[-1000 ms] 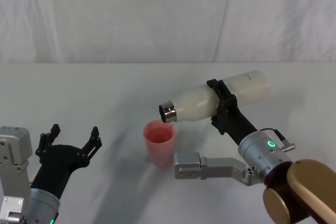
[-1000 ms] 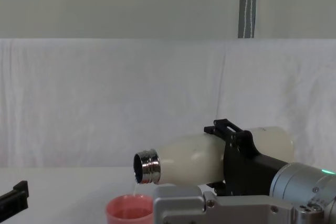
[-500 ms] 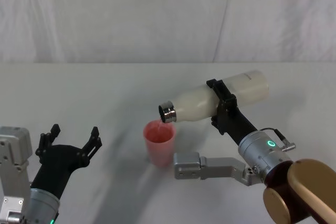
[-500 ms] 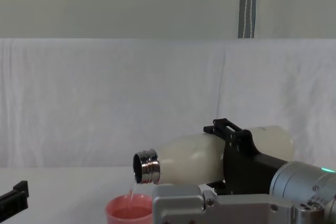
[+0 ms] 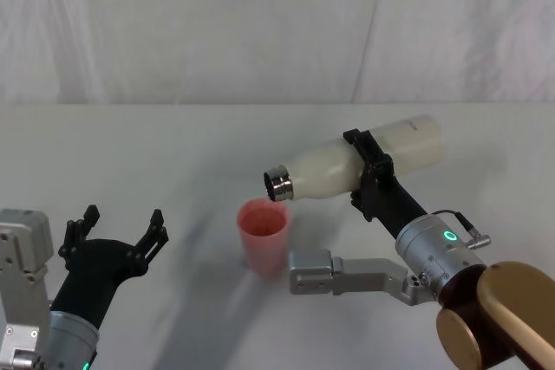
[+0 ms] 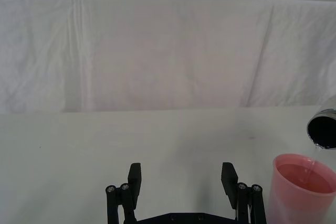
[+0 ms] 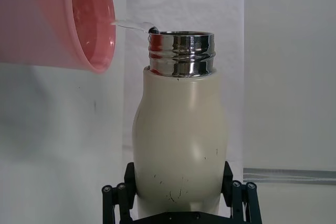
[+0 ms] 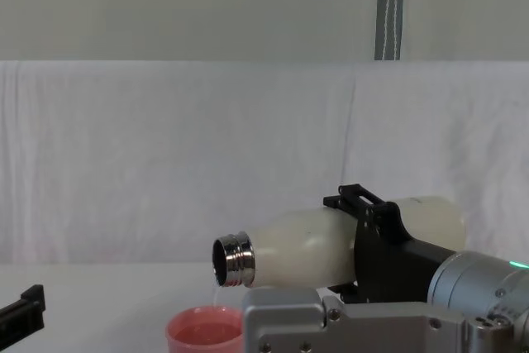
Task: Grasp the thermos with one hand and pour water into the cup lid.
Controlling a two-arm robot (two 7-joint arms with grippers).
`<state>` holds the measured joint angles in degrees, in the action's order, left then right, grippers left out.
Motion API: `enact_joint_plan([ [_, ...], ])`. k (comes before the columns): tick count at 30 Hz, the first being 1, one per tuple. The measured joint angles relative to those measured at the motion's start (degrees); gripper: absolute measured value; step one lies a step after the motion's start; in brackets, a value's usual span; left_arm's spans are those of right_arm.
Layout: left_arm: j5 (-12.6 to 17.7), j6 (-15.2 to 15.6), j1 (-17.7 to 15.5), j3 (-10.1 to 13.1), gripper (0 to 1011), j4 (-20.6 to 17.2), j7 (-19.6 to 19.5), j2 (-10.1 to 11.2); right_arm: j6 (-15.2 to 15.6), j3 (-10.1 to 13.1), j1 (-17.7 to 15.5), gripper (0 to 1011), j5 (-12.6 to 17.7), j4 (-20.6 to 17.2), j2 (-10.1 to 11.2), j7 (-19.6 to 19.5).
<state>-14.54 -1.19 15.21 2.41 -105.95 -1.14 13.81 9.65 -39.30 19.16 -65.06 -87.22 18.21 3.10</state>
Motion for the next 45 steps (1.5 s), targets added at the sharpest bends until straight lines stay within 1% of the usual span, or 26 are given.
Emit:
enact_joint_plan([
  [11, 0.00, 0.00, 0.00, 0.00, 1001, 0.00, 0.00, 0.00, 0.13, 0.21, -0.02, 951, -0.05, -0.43, 0.25, 0.22],
  [45, 0.00, 0.00, 0.00, 0.00, 1001, 0.00, 0.00, 0.00, 0.04, 0.51, 0.12, 951, 0.10, -0.19, 0.17, 0.11],
])
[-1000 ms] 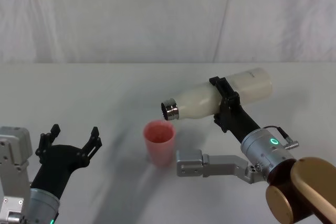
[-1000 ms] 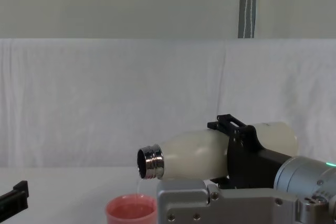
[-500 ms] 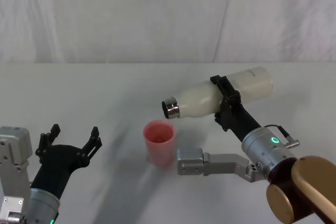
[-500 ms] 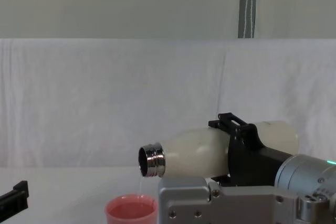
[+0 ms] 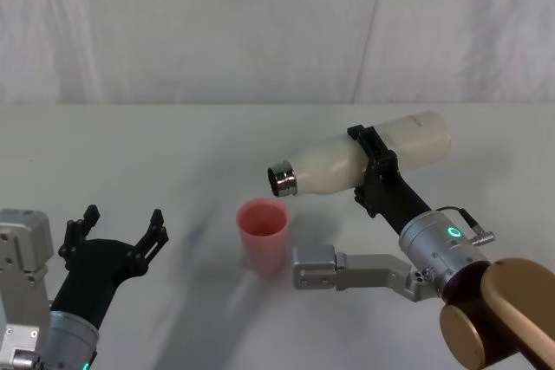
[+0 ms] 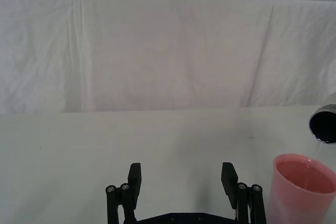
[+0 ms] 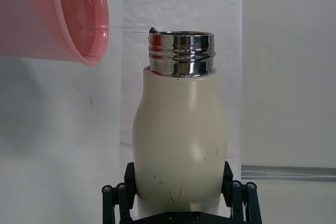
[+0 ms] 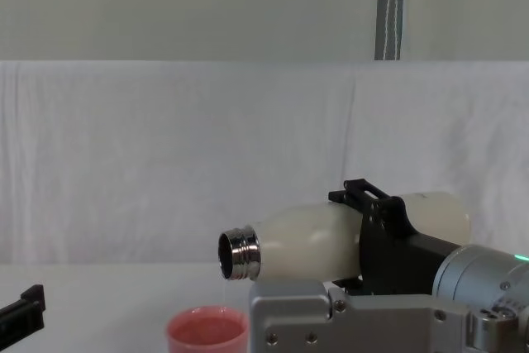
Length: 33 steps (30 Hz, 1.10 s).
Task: Grasp the thermos with one hand and pour water into the cup lid.
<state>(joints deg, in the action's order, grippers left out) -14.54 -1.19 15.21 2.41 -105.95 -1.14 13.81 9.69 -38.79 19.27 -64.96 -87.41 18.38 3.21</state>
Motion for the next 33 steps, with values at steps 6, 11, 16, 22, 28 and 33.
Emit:
enact_joint_plan([
  [6, 0.00, 0.00, 0.00, 0.00, 1001, 0.00, 0.00, 0.00, -0.02, 0.00, -0.03, 951, 0.09, 0.09, -0.03, -0.01],
  [11, 0.00, 0.00, 0.00, 0.00, 1001, 0.00, 0.00, 0.00, -0.14, 0.05, -0.11, 951, 0.39, 0.15, -0.12, -0.15],
  [16, 0.00, 0.00, 0.00, 0.00, 1001, 0.00, 0.00, 0.00, -0.61, 0.98, -0.72, 951, 2.18, 0.15, -0.62, -0.66],
  [22, 0.00, 0.00, 0.00, 0.00, 1001, 0.00, 0.00, 0.00, -1.22, 2.46, -1.65, 951, 4.90, -0.34, -1.28, -0.86],
  [28, 0.00, 0.00, 0.00, 0.00, 1001, 0.00, 0.00, 0.00, -1.77, 3.60, -2.45, 951, 6.99, -1.38, -1.64, -0.82],
  [33, 0.00, 0.00, 0.00, 0.00, 1001, 0.00, 0.00, 0.00, -2.63, 4.28, -2.95, 951, 8.28, -2.46, -1.70, -1.01],
])
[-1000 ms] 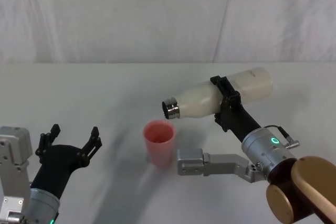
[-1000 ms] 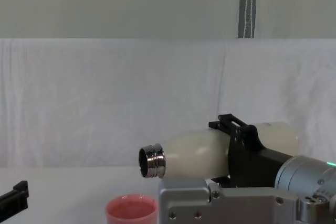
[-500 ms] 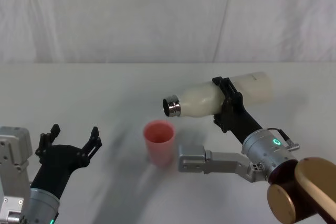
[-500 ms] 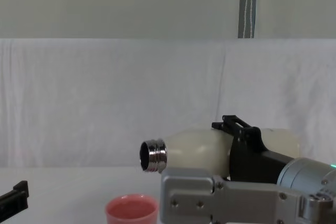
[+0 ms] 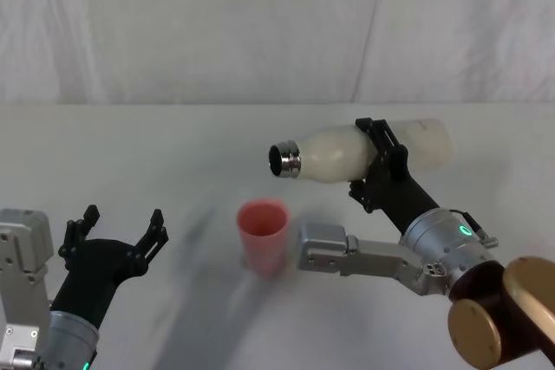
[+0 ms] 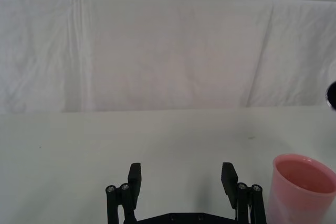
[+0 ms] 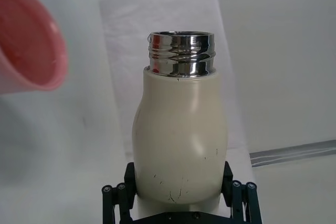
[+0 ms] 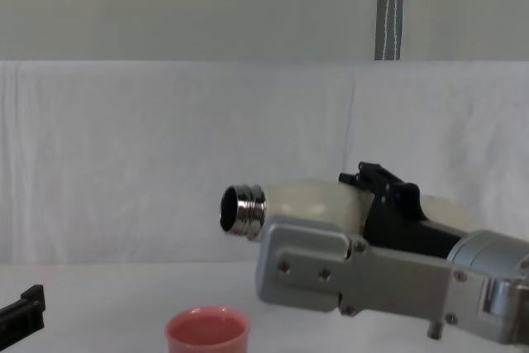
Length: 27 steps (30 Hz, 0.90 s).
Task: Grasp the thermos with one hand and pour water into the cup lid.
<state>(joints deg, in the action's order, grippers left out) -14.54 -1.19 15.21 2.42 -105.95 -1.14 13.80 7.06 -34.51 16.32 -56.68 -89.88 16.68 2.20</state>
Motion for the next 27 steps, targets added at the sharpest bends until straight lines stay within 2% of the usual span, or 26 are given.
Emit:
enact_joint_plan([
  [11, 0.00, 0.00, 0.00, 0.00, 1001, 0.00, 0.00, 0.00, -1.60, 2.41, -1.33, 951, 3.58, -2.51, 0.10, -0.42],
  [27, 0.00, 0.00, 0.00, 0.00, 1001, 0.00, 0.00, 0.00, -3.32, 4.92, -2.64, 951, 7.67, -3.43, -0.18, -0.50],
])
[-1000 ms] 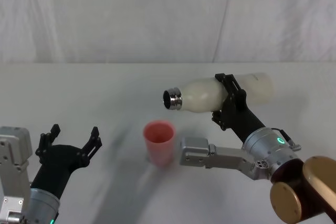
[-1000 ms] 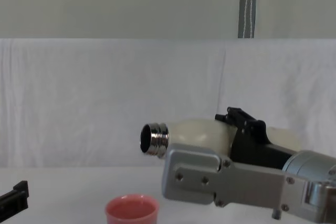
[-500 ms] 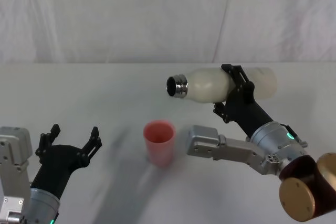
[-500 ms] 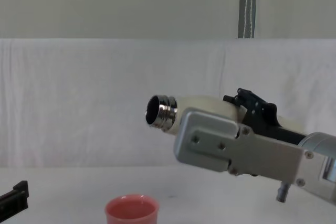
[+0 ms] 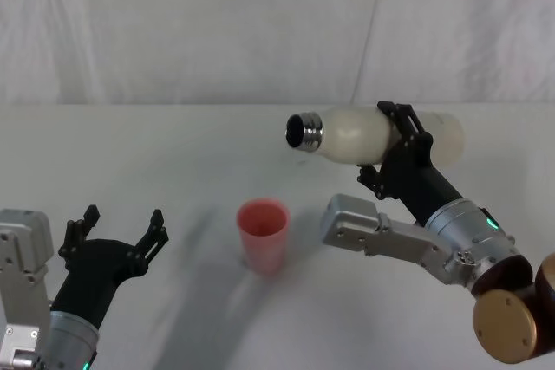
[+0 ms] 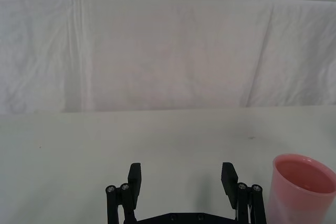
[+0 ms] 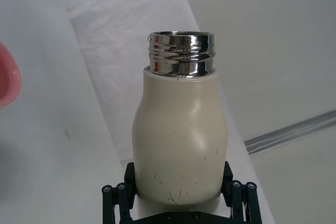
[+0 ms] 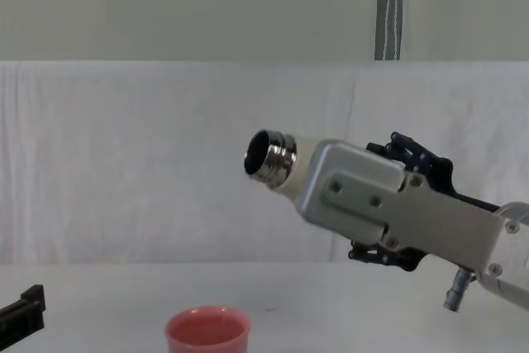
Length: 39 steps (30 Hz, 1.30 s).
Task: Grasp the thermos with one hand and pour water into the cup lid.
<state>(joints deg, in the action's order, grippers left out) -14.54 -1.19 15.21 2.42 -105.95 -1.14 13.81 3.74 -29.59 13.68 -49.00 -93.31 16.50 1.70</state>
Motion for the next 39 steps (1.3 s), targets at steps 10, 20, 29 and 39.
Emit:
enact_joint_plan([
  [10, 0.00, 0.00, 0.00, 0.00, 1001, 0.00, 0.00, 0.00, -2.01, 2.93, -1.55, 951, 5.80, -0.13, -1.80, -0.63],
  [20, 0.00, 0.00, 0.00, 0.00, 1001, 0.00, 0.00, 0.00, -4.12, 6.32, -3.54, 951, 12.22, -0.10, -4.12, -1.39],
  [29, 0.00, 0.00, 0.00, 0.00, 1001, 0.00, 0.00, 0.00, -5.97, 9.65, -5.56, 951, 18.78, -0.10, -6.47, -1.43],
  [39, 0.00, 0.00, 0.00, 0.00, 1001, 0.00, 0.00, 0.00, -6.39, 12.59, -7.43, 951, 25.81, -0.82, -8.64, 0.56],
])
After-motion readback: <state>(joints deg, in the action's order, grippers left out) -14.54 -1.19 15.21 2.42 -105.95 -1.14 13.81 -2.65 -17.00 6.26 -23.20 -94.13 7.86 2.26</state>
